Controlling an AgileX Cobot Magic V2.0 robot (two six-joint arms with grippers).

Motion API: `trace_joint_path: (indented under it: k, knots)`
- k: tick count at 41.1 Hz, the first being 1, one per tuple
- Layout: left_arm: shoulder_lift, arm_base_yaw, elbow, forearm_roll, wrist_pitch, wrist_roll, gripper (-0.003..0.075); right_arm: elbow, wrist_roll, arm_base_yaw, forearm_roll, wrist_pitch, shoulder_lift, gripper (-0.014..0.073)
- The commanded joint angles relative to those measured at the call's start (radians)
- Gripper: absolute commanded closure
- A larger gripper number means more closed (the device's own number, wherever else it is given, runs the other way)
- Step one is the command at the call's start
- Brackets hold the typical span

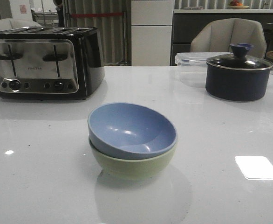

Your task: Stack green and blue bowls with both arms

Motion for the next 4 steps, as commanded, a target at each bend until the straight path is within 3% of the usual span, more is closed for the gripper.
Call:
trace_joint_path:
  k: [1, 4]
  knots:
    - [-0.016, -0.002, 0.005, -0.008, -0.088, -0.007, 0.0622, -0.005, -0.002, -0.006, 0.000, -0.096, -0.021, 0.0558]
    - [-0.016, -0.002, 0.005, -0.008, -0.088, -0.007, 0.0622, -0.005, -0.002, -0.006, 0.000, -0.096, -0.021, 0.0558]
